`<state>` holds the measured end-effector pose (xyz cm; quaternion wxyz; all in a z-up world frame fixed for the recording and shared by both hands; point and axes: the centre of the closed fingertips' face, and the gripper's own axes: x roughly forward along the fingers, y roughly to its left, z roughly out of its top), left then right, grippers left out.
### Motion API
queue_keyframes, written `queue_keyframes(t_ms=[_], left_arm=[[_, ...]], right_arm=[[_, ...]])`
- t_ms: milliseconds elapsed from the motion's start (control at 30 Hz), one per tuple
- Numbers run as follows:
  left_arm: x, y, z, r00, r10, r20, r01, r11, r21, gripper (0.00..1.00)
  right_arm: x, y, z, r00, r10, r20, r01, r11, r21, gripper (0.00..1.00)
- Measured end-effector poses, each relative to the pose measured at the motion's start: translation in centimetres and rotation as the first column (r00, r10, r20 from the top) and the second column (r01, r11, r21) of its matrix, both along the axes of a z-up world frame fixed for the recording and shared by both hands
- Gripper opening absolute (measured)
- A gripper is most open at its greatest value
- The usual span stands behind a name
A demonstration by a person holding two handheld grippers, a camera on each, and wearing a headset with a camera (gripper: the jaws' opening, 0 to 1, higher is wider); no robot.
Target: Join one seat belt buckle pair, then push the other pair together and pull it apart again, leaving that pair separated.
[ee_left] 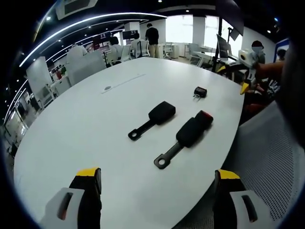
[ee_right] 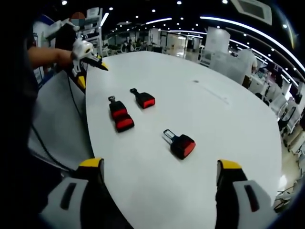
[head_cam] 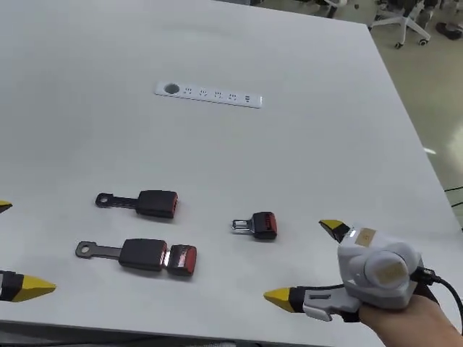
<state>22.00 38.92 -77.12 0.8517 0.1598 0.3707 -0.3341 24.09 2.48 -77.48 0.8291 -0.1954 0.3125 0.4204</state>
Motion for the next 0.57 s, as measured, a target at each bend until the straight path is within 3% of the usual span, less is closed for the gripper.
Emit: queue_keyframes(t_ms=[267,567], left_arm=[[-0.24,-0.18,-0.18,1.0,-0.017,-0.005,0.017,1.0,0.006,1.0],[0.22,-0.41,-0.05,1.0,-0.019,0.014,0.019,1.0,0.019,1.0]], right_arm=[[-0.7,-0.13,-0.81,1.0,-0.009,-0.014,0.009,1.0,-0.006,1.0],[-1.04,-0.18,-1.07,1.0,0.0,-0.01,-0.001,1.0,-0.016,1.0]])
